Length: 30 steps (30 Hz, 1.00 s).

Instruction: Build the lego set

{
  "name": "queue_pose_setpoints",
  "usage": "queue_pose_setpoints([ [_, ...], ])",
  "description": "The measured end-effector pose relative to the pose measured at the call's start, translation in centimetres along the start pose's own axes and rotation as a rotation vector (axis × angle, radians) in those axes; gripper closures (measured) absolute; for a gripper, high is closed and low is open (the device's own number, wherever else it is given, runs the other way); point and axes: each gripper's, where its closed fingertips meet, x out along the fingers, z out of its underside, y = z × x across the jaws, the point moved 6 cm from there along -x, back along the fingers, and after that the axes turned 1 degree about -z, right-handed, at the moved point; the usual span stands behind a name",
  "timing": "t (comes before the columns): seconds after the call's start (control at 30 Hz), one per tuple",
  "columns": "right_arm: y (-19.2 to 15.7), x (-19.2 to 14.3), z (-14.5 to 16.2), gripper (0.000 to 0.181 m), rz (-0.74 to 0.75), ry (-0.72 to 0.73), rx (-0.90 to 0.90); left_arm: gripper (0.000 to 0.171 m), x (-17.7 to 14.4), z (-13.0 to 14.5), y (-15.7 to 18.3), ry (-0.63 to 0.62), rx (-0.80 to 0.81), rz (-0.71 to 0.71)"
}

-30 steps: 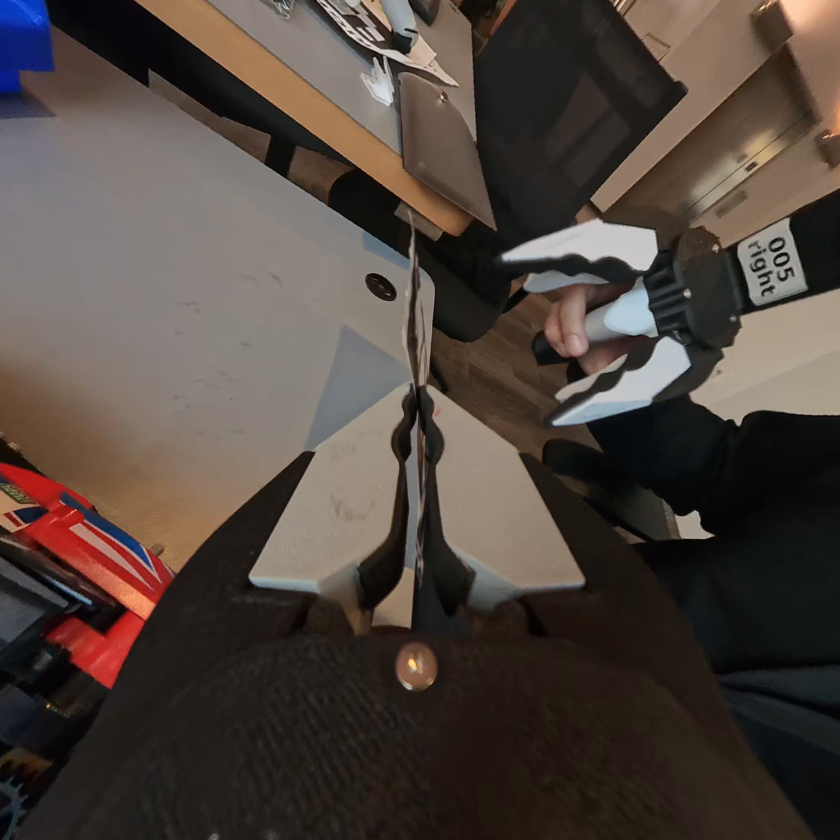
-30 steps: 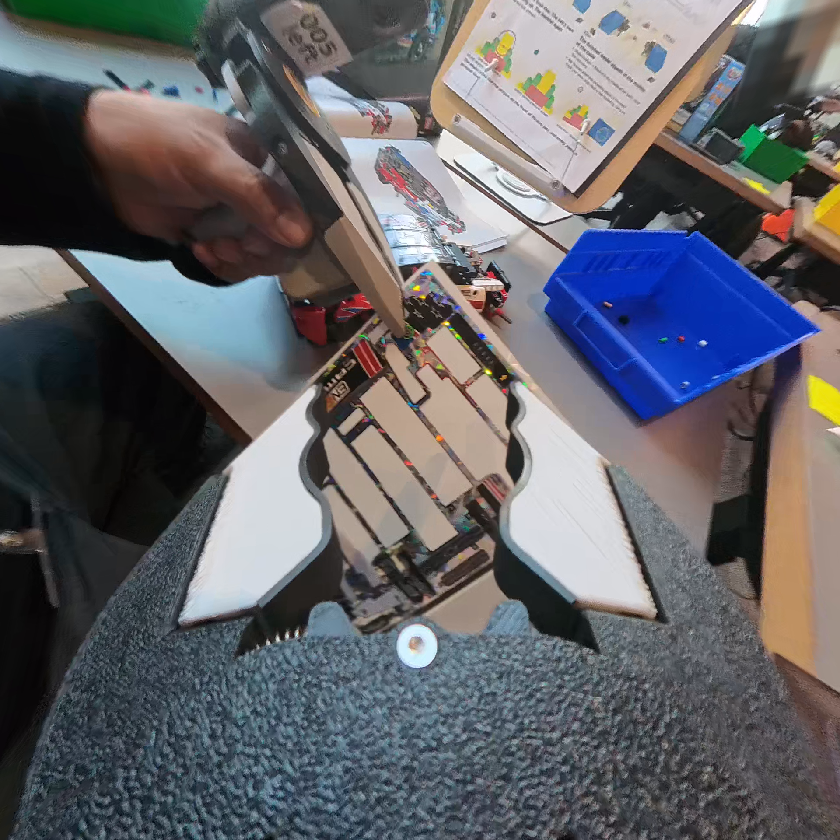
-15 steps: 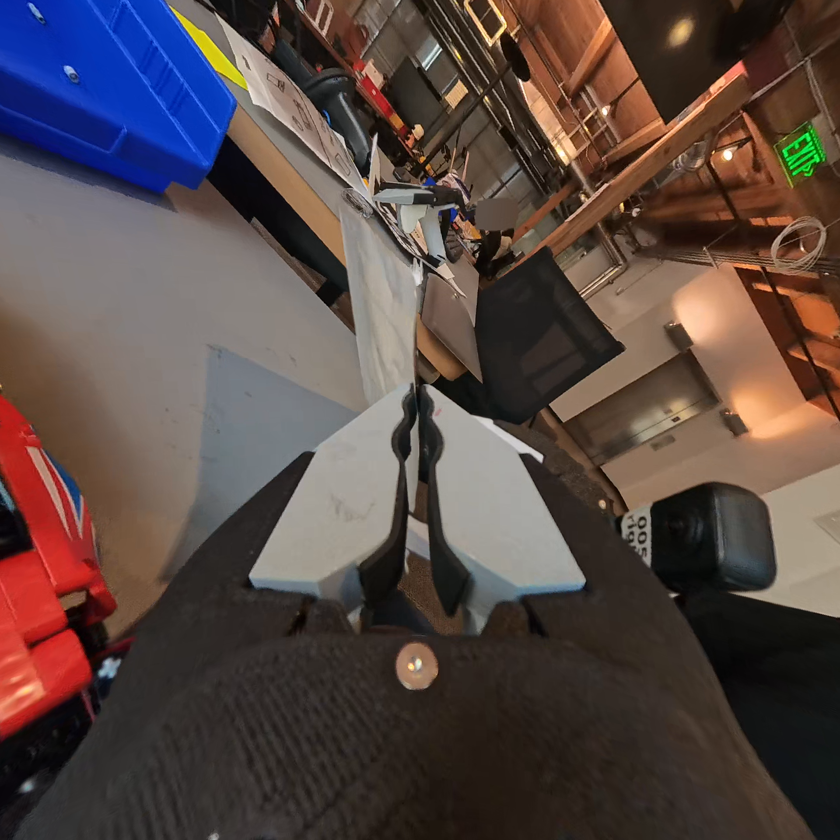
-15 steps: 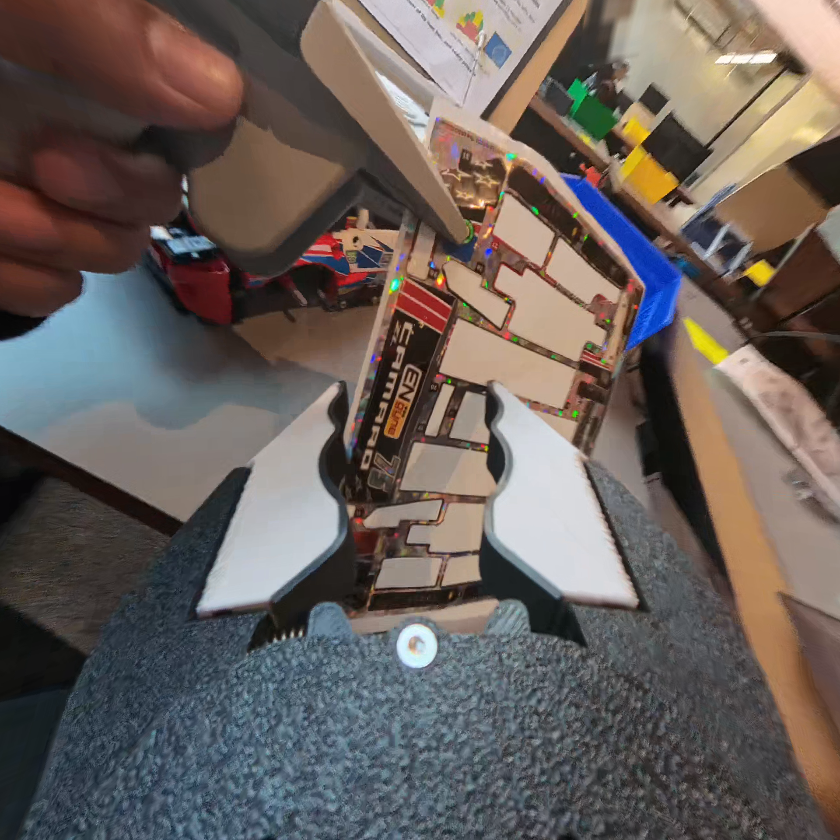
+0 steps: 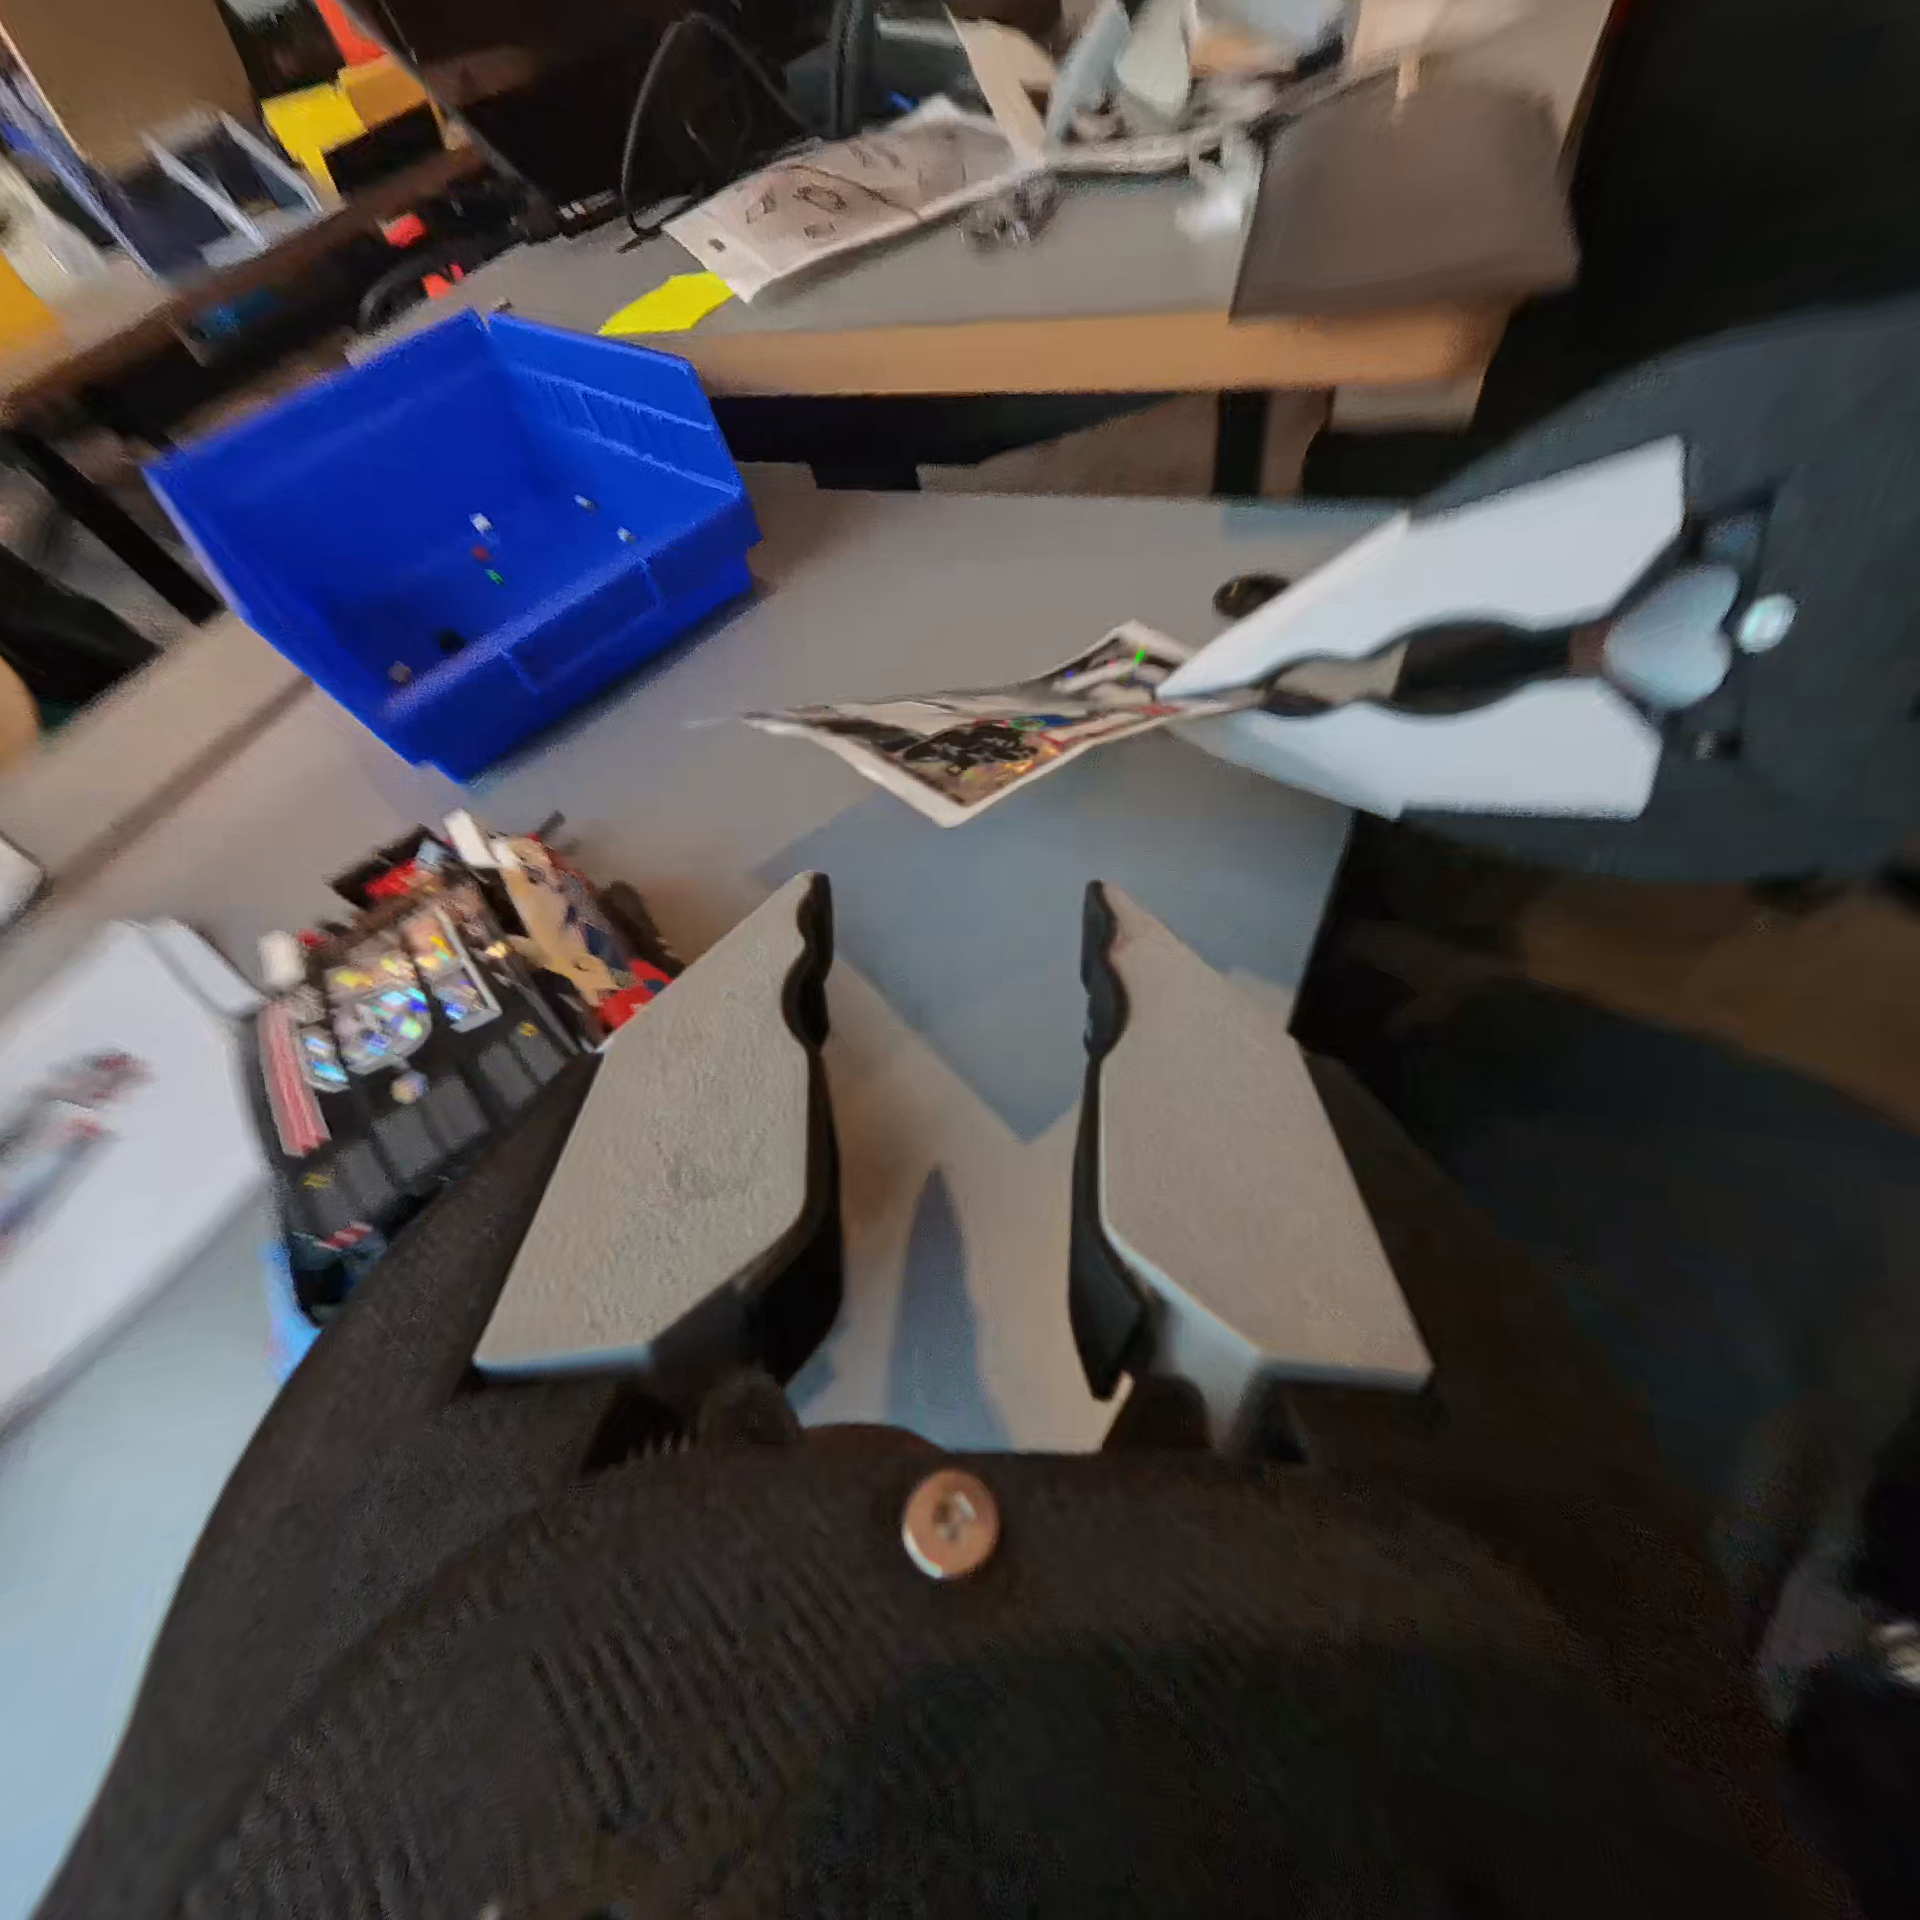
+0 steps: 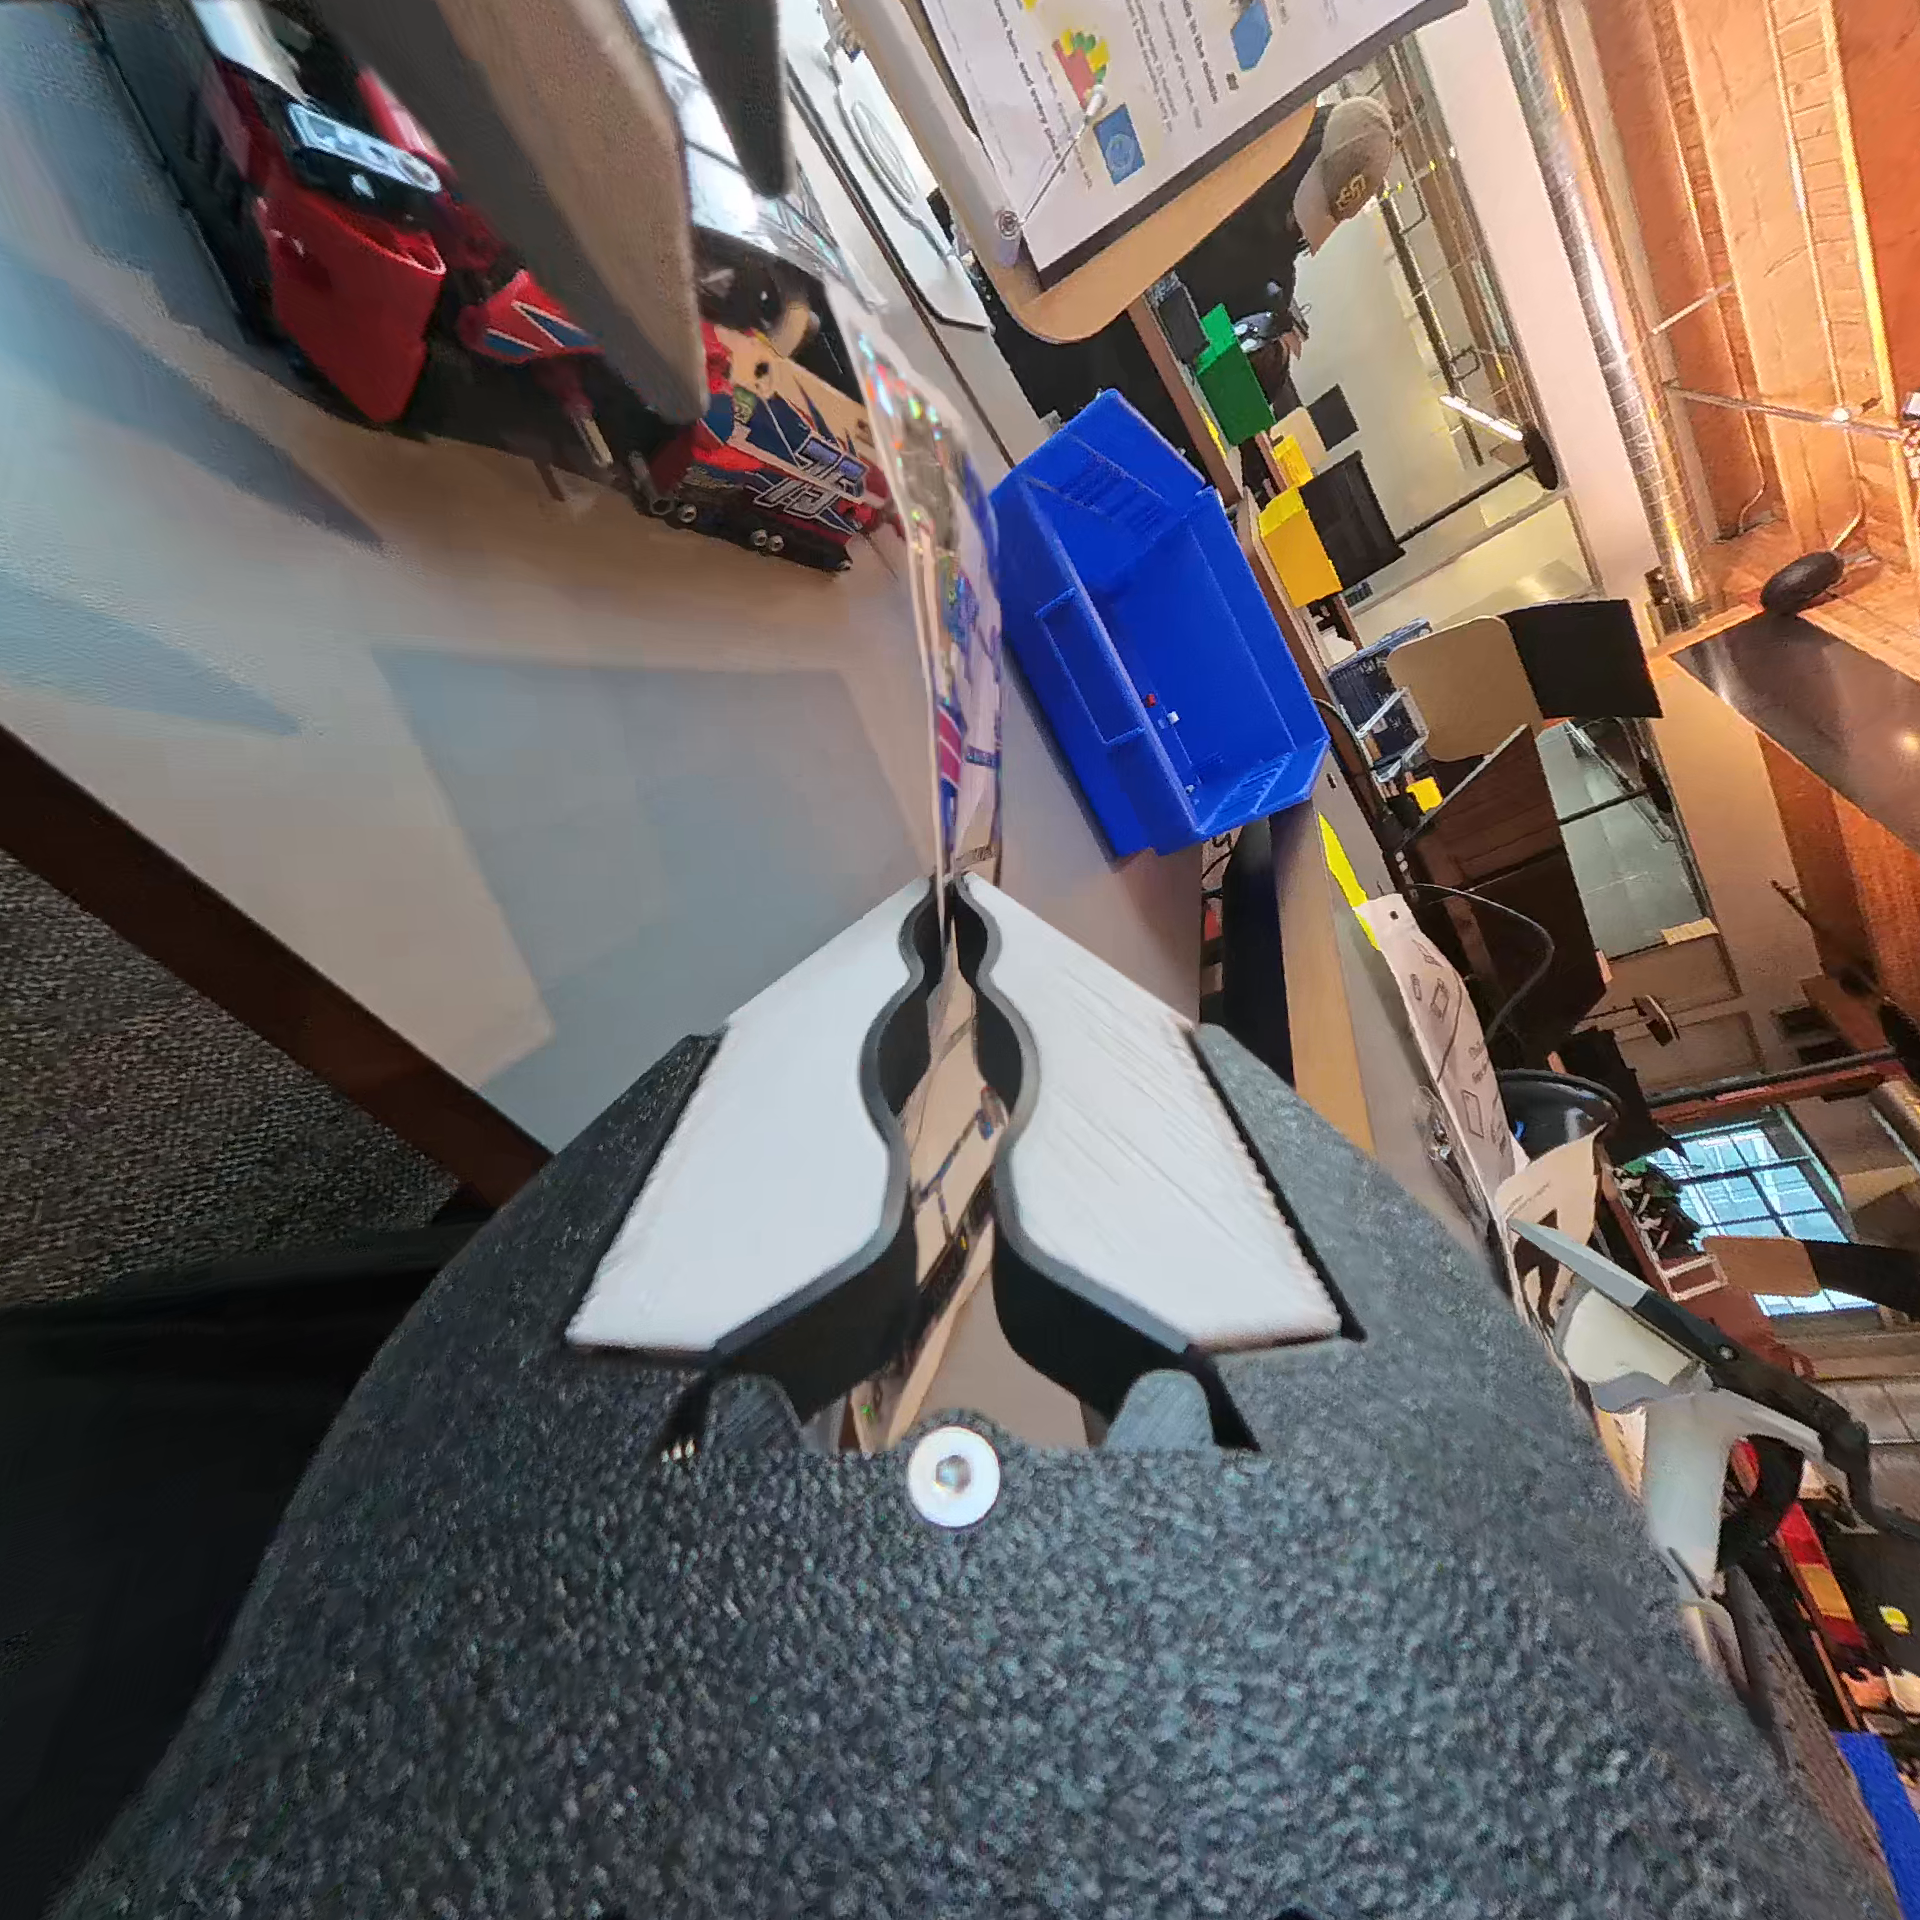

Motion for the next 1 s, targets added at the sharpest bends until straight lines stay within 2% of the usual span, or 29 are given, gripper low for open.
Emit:
queue_pose_setpoints([
  [0.1, -0.2, 0.1, -0.3, 0.181, -0.009, 0.006, -0.008, 0.124, 0.2, -0.7, 1.1, -0.037, 0.337, -0.063],
  [0.2, -0.3, -0.1, -0.8, 0.181, -0.01, 0.017, -0.025, 0.124, 0.9, -1.1, 1.6, -0.03, 0.651, -0.189],
  [0.3, -0.6, -0.3, -1.1, 0.181, -0.018, 0.02, -0.034, 0.134, 1.7, -1.2, 2.6, 0.016, 0.846, -0.229],
  [0.4, -0.7, -0.4, -1.1, 0.181, -0.017, 0.02, -0.036, 0.144, 2.5, -0.8, 3.1, 0.011, 0.898, -0.225],
  [0.53, -0.8, -0.6, -1.2, 0.181, -0.031, 0.025, -0.02, 0.167, 2.9, -0.9, 3.1, 0.033, 0.909, -0.237],
  [0.67, -0.9, -0.8, -1.6, 0.181, -0.065, 0.083, 0.001, 0.162, 4.0, 0.1, 2.6, -0.007, 0.921, -0.238],
  [0.7, -0.8, -0.9, -1.6, 0.181, -0.067, 0.091, 0.0, 0.169, 4.0, 0.3, 2.5, -0.008, 0.916, -0.23],
  [0.83, -0.6, -1.0, -1.4, 0.181, -0.08, 0.084, 0.011, 0.171, 3.3, -0.1, 2.9, 0.085, 0.854, -0.189],
  [0.87, -0.6, -1.0, -1.3, 0.181, -0.078, 0.069, 0.008, 0.169, 3.2, -0.1, 2.9, 0.091, 0.851, -0.203],
  [0.9, -0.7, -0.9, -1.3, 0.181, -0.076, 0.059, 0.004, 0.157, 3.1, -0.2, 3.0, 0.103, 0.858, -0.212],
  [1.0, -0.9, -0.9, -1.3, 0.181, -0.089, 0.062, 0.004, 0.152, 2.9, -0.3, 3.9, 0.124, 0.885, -0.202],
])
